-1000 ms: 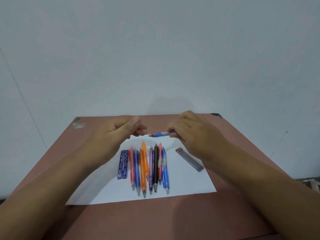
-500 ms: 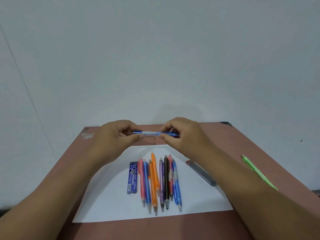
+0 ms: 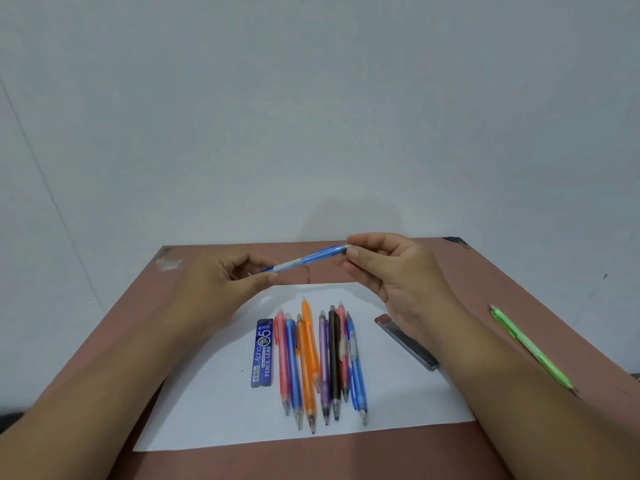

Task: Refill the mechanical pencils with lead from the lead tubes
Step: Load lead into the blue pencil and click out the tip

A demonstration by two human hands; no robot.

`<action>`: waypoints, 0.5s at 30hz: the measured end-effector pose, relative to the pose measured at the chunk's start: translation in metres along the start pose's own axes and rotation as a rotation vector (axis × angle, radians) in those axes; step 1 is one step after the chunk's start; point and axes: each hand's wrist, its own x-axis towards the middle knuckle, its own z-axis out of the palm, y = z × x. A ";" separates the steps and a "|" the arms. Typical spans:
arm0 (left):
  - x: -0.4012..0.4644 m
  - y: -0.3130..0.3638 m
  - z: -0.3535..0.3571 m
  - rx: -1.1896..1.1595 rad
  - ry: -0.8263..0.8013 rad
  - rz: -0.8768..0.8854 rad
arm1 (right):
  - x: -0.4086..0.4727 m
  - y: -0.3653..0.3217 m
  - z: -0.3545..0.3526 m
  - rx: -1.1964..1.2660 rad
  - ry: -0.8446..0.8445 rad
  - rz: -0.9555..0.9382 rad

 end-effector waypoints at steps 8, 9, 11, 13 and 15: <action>0.001 -0.002 0.001 0.009 -0.020 -0.009 | 0.002 -0.005 -0.004 -0.133 0.040 -0.037; 0.002 -0.003 0.000 0.027 -0.012 0.000 | 0.003 -0.006 -0.006 -0.156 0.055 -0.049; 0.002 -0.005 -0.001 0.053 0.006 0.011 | 0.005 -0.007 -0.011 -0.272 0.079 -0.082; 0.002 -0.006 -0.002 0.084 0.013 0.024 | 0.008 -0.007 -0.020 -0.590 0.076 -0.134; 0.002 -0.006 -0.002 0.124 0.018 0.049 | 0.010 -0.005 -0.027 -0.940 0.012 -0.156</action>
